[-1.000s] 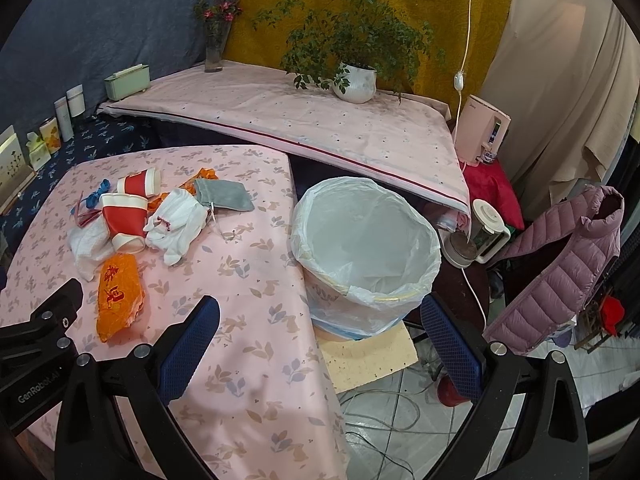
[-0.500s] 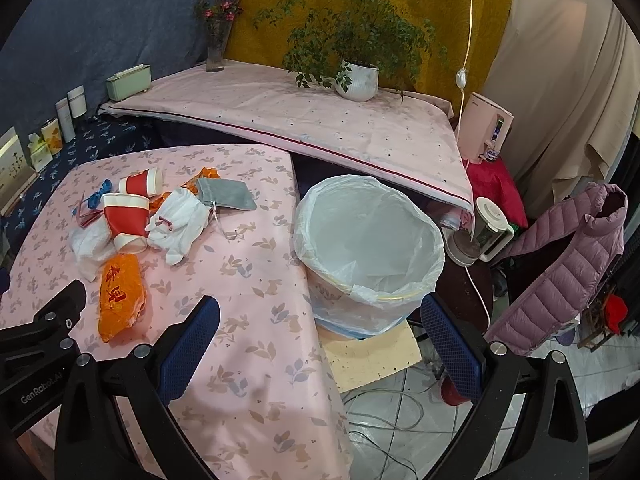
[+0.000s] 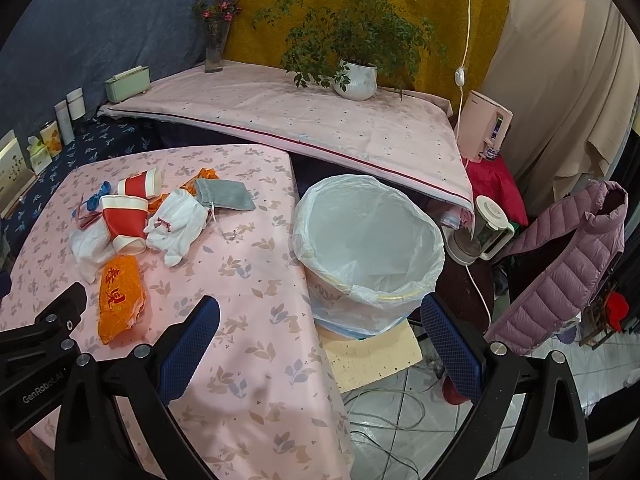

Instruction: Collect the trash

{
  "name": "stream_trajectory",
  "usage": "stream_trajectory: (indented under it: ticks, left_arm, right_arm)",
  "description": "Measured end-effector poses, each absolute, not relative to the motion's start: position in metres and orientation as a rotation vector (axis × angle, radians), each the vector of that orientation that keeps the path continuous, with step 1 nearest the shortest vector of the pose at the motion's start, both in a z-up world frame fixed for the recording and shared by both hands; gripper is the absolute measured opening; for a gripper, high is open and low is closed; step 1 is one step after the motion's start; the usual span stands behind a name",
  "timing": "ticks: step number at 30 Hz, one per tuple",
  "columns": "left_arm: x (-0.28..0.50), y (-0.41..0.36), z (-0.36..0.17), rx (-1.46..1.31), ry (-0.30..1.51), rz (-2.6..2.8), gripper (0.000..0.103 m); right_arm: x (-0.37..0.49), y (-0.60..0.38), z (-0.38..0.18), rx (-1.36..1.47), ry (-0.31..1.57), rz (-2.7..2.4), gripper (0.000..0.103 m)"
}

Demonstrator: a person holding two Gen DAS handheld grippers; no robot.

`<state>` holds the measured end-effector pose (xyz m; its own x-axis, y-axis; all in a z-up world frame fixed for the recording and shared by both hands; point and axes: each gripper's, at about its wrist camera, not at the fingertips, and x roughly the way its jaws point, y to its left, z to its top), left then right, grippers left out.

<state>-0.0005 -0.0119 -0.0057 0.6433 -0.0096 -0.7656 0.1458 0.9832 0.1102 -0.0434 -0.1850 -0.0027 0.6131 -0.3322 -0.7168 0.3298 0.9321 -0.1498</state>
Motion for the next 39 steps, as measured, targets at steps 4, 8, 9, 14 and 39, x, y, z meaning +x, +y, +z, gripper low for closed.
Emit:
stream_trajectory:
  ticks: [4,8,9,14,39]
  left_arm:
    - [0.0,-0.012,-0.006,0.167,0.869,-0.09,0.096]
    - [-0.001,-0.013,-0.011,0.168,0.87,-0.092,0.096]
    - [-0.001,-0.013,-0.011,0.167,0.87,-0.092,0.096]
    - [-0.001,-0.013,-0.011,0.166,0.87,-0.091,0.096]
    - [0.005,-0.012,-0.013,0.118,0.816,-0.107,0.096]
  right_arm:
    - [-0.043,-0.185,-0.002,-0.001,0.825,-0.383,0.096]
    - [-0.042,-0.184,-0.003,-0.002,0.826,-0.383,0.096]
    - [-0.042,-0.185,-0.003,-0.001,0.826,-0.383,0.096]
    - [-0.042,-0.187,-0.003,0.002,0.826,-0.385,0.096]
    - [-0.036,-0.197,-0.005,0.027,0.812,-0.404,0.096]
